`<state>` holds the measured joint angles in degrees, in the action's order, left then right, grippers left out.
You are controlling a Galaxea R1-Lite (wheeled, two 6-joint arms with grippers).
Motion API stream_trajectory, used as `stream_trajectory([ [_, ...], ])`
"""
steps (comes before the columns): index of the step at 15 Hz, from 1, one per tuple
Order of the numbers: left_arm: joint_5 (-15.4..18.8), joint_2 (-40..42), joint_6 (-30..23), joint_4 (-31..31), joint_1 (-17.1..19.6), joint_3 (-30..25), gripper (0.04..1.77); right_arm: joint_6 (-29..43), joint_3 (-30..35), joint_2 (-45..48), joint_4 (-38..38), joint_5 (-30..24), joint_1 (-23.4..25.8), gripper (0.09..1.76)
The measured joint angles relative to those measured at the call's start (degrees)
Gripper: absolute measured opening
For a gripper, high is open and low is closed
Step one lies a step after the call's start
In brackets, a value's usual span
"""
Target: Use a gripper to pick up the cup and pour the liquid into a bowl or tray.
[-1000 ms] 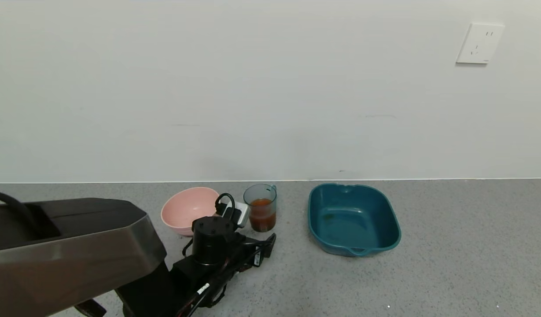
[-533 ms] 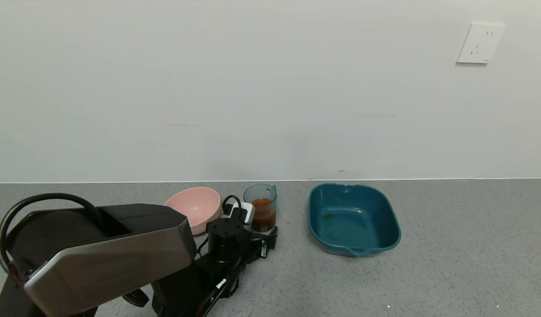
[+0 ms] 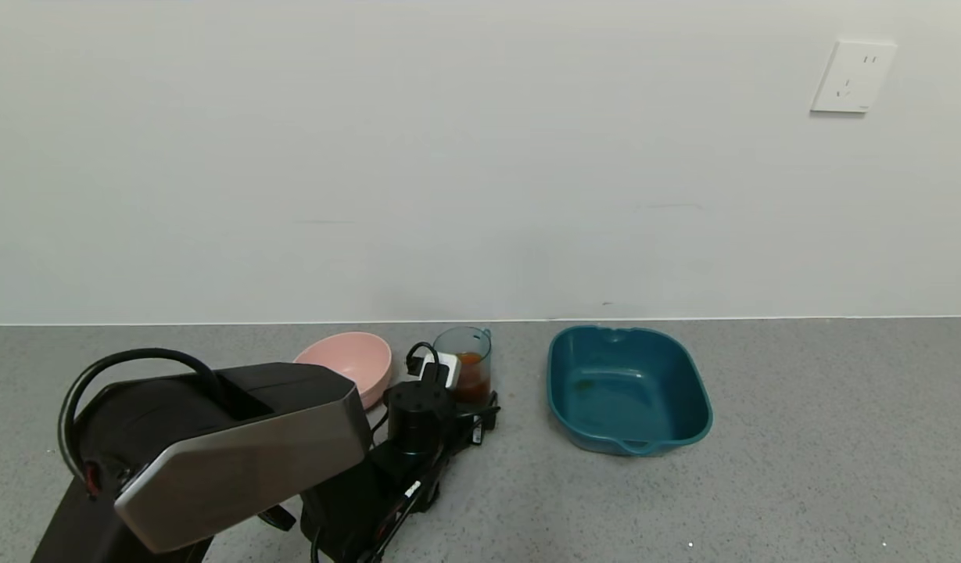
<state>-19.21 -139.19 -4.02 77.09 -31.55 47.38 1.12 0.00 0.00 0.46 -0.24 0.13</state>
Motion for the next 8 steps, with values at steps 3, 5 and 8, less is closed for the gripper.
stream_trajectory([
  [3,0.0,-0.5,0.1,0.0,0.1,1.2,1.72,0.0,0.0,0.0,0.0,0.0,0.0,1.71],
  [5,-0.3,-0.8,0.0,0.1,0.1,2.2,1.72,0.0,0.0,0.0,0.0,0.0,0.0,1.71],
  [8,-0.9,-1.4,0.0,0.6,0.2,3.9,1.72,0.0,0.0,0.0,0.0,0.0,0.0,1.71],
])
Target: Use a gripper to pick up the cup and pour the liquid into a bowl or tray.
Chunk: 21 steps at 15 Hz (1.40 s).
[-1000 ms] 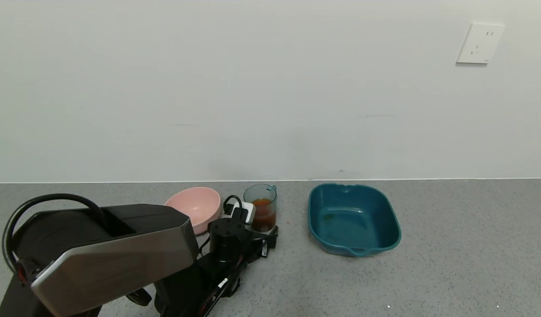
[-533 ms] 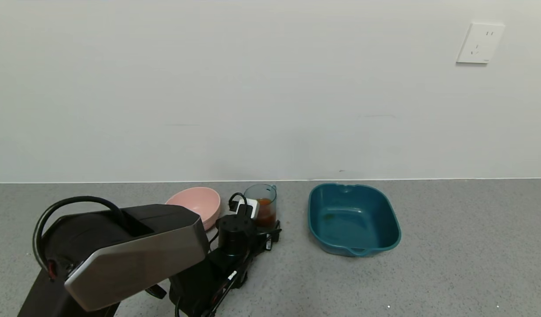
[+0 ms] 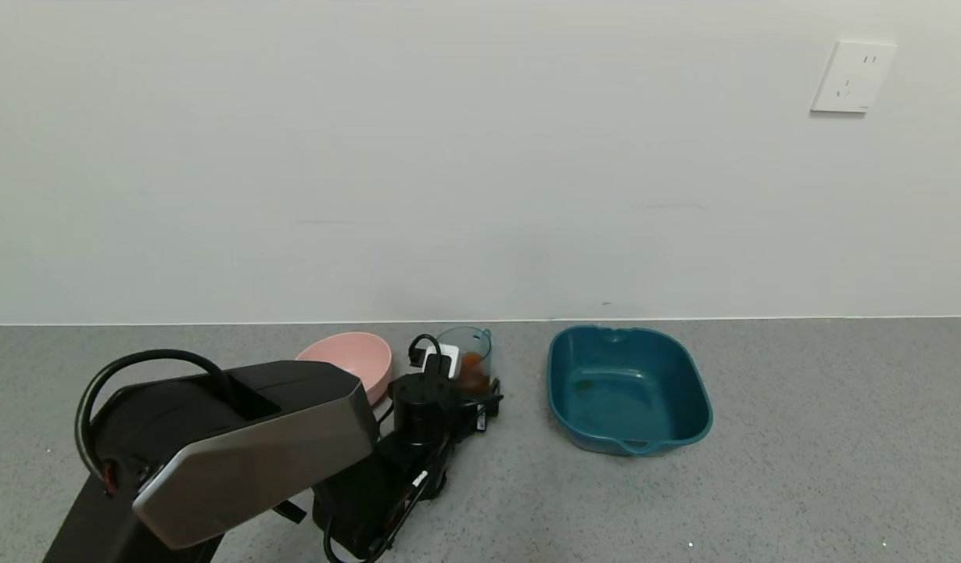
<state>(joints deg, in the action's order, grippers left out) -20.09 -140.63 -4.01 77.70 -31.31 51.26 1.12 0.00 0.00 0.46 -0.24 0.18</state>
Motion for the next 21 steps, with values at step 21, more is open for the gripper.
stream_trajectory([
  [21,-1.1,-3.7,-0.3,0.9,0.9,6.7,1.45,0.0,0.0,0.0,0.0,0.0,0.0,1.71],
])
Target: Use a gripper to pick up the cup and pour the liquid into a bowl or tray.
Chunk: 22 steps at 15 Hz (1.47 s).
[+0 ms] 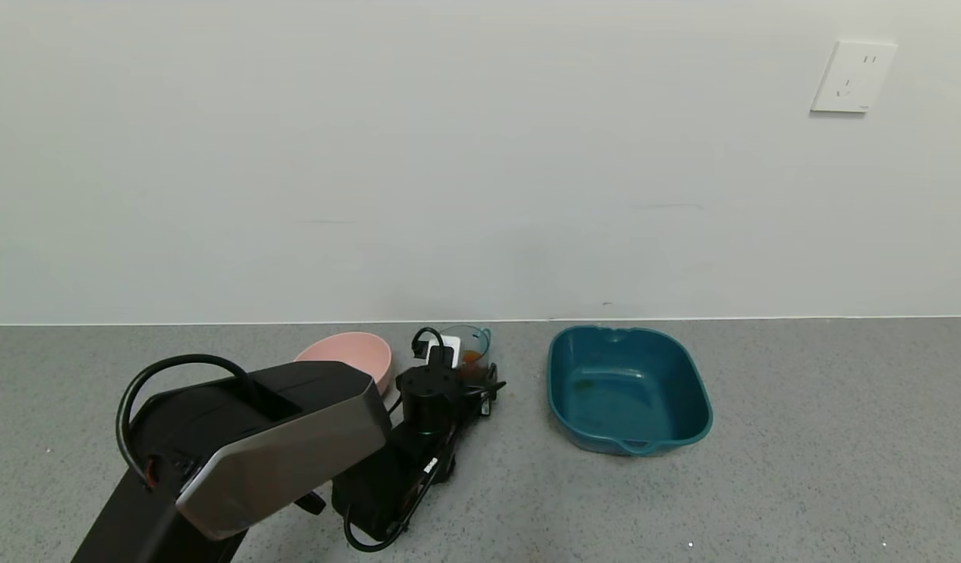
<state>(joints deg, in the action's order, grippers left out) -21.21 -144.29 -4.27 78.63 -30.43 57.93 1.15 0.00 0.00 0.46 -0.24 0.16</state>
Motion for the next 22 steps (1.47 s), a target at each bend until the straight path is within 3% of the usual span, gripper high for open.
stream_trajectory([
  [2,0.0,0.0,0.0,-0.1,0.1,0.0,1.36,0.0,0.0,0.0,0.0,0.0,0.0,1.71],
  [15,-0.1,1.3,0.2,-1.4,0.1,-0.4,1.35,0.0,0.0,0.0,0.0,0.0,0.0,1.71],
  [22,0.0,8.4,0.2,-8.1,-0.3,-0.7,1.35,0.0,0.0,0.0,0.0,0.0,0.0,1.71],
])
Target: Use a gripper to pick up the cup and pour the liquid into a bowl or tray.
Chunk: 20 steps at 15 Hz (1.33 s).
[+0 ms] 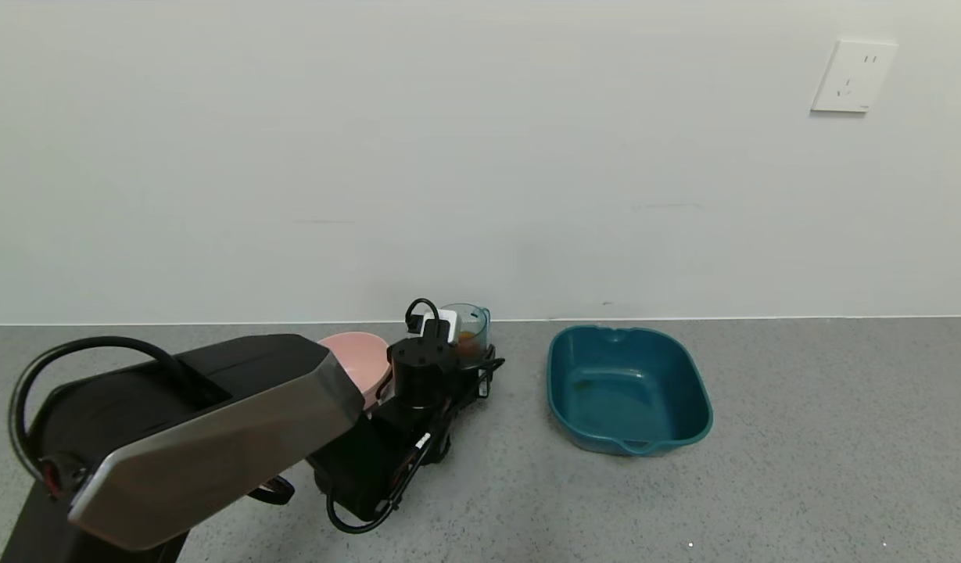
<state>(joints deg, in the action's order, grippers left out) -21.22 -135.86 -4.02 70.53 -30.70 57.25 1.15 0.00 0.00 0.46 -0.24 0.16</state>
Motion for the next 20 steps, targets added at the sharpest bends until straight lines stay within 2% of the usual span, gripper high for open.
stream_trajectory([
  [4,0.0,6.2,0.1,-6.2,0.6,-0.2,1.35,0.0,0.0,0.0,0.0,0.0,0.0,1.71],
  [7,0.1,10.7,0.2,-10.4,2.4,-0.1,1.35,0.0,0.0,0.0,0.0,0.0,0.0,1.71],
  [11,0.7,15.1,0.4,-12.7,6.9,-0.3,1.35,0.0,0.0,0.0,0.0,0.0,0.0,1.71],
  [15,1.5,17.3,0.9,-13.2,13.2,-0.6,1.35,0.0,0.0,0.0,0.0,0.0,0.0,1.71],
  [20,5.7,18.1,2.6,-13.2,21.2,-1.5,1.34,0.0,0.0,0.0,0.0,0.0,0.0,1.71],
])
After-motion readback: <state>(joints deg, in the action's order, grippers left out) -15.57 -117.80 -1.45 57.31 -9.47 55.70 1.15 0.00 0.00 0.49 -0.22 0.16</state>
